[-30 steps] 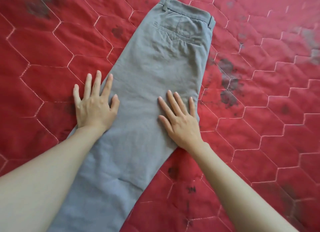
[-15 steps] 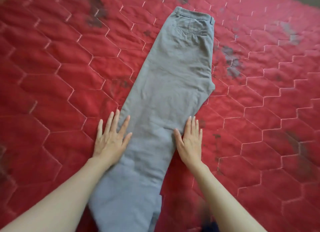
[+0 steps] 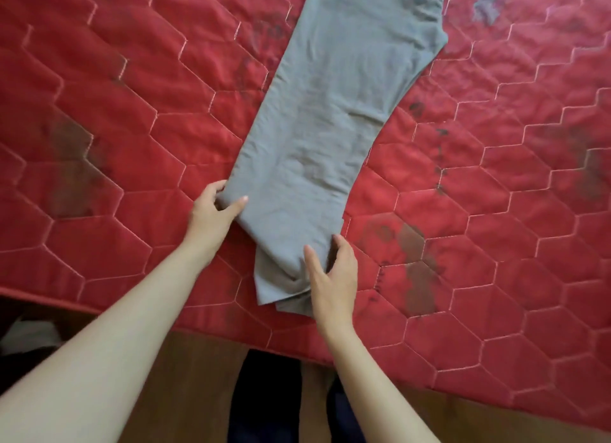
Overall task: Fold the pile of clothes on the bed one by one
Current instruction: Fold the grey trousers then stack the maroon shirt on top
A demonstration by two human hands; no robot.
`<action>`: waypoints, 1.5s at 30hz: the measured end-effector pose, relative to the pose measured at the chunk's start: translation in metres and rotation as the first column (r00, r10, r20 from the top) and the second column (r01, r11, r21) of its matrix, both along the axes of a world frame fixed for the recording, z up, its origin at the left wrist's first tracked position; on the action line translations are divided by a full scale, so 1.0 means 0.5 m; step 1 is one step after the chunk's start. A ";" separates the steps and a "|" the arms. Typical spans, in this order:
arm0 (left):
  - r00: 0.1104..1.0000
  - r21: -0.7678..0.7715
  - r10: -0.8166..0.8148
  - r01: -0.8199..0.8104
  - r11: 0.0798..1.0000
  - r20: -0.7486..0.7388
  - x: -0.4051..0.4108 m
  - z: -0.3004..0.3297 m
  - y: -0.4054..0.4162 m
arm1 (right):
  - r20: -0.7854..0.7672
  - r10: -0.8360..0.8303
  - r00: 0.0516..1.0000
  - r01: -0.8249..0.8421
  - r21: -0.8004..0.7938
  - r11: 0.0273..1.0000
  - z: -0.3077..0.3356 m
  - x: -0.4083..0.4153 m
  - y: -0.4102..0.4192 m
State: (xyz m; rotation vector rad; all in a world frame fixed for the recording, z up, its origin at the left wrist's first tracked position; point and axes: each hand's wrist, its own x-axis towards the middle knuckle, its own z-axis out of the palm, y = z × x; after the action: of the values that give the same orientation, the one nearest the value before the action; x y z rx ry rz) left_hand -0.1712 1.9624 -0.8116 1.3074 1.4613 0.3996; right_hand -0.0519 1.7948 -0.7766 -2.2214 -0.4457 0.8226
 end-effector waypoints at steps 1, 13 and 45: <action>0.997 -0.030 0.034 -0.032 0.999 0.066 -0.006 0.008 -0.002 | 0.011 -0.028 1.000 0.028 -0.022 0.999 0.007 -0.008 -0.012; 0.883 0.123 -0.469 0.469 0.875 -0.031 -0.028 0.168 0.029 | -0.232 -0.146 0.962 0.154 0.017 0.988 0.080 -0.035 -0.080; 0.989 -0.224 -0.013 0.046 0.973 0.147 -0.057 0.001 -0.193 | 0.243 -0.114 0.963 0.178 -0.258 0.950 -0.044 0.002 -0.111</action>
State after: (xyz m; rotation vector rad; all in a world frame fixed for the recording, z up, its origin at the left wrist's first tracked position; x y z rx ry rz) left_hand -0.1995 1.8657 -0.8109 1.0930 1.3224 0.2919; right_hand -0.0508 1.7393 -0.7989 -2.5898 -0.2779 0.5836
